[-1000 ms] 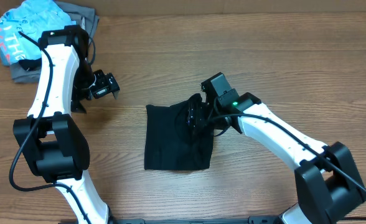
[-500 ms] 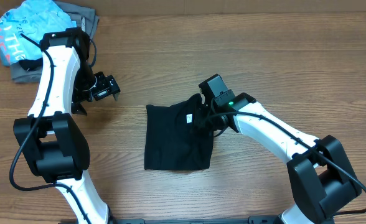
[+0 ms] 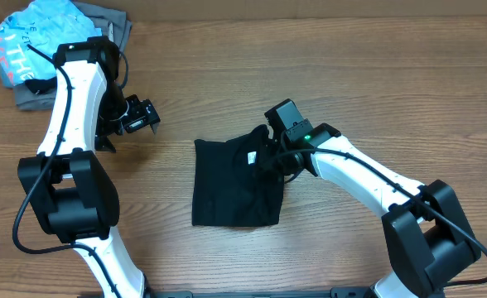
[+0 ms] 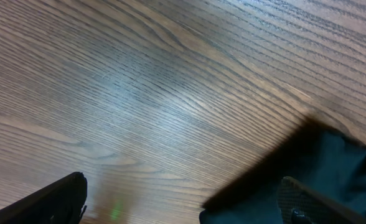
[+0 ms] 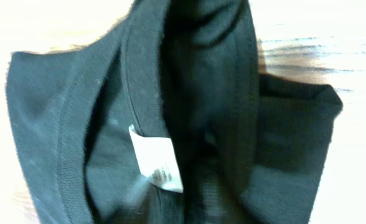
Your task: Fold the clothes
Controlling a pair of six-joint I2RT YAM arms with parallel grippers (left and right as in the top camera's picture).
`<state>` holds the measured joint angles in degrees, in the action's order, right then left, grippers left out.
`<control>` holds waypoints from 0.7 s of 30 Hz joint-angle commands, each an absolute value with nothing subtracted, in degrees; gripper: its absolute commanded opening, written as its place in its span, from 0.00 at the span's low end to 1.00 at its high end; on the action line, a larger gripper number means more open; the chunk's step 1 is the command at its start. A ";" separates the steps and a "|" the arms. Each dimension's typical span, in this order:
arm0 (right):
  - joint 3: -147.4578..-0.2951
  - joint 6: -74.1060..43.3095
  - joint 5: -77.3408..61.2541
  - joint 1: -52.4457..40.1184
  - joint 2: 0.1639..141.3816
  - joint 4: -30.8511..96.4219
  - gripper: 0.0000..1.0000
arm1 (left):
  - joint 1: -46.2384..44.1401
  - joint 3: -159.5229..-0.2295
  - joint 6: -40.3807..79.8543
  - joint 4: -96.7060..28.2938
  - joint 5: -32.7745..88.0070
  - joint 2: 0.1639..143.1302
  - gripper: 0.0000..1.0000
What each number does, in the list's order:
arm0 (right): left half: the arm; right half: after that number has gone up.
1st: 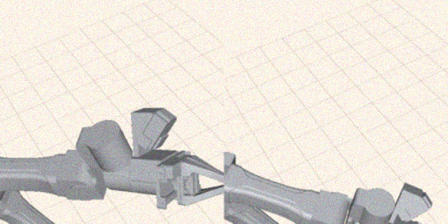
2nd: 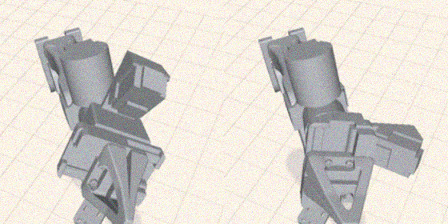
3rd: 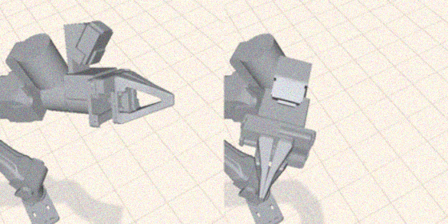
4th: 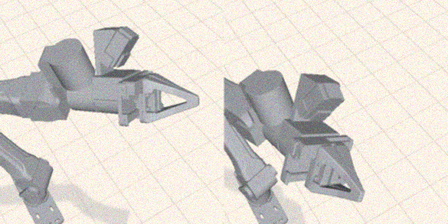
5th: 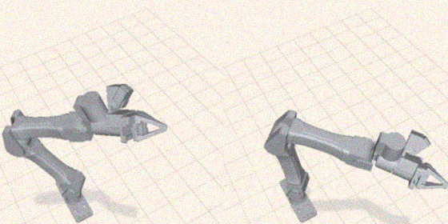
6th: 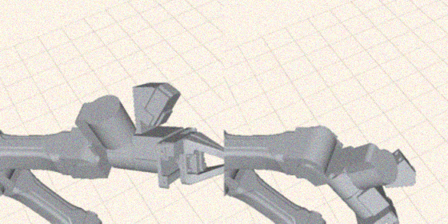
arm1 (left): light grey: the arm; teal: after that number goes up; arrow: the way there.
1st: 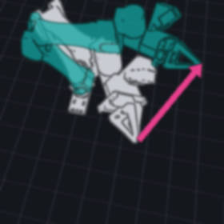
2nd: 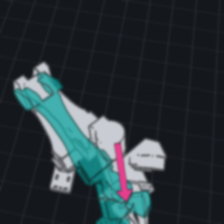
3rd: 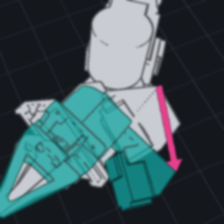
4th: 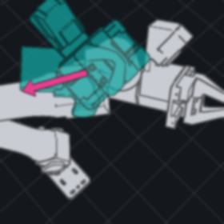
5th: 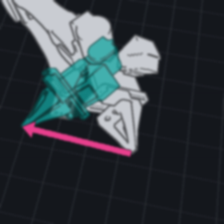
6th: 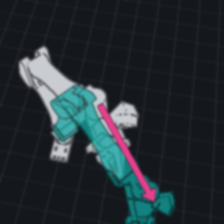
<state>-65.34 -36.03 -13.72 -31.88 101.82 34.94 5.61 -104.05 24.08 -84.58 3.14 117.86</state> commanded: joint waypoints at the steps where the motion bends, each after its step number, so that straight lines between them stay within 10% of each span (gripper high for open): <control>1: -66.61 -35.59 -15.64 -31.35 102.04 33.80 0.52 | 5.19 -103.55 24.43 -84.55 2.57 116.51 1.00; 8: -66.61 -35.59 -21.78 -31.77 102.04 33.69 0.49 | 5.17 -103.55 24.43 -84.53 2.57 116.53 1.00; 21: -65.60 -35.66 -18.94 -32.84 102.04 34.39 0.04 | 5.19 -103.55 24.40 -84.64 2.57 116.51 1.00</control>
<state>-65.34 -35.79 -19.46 -32.67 101.82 34.52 5.61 -104.05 24.08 -84.60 3.11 117.86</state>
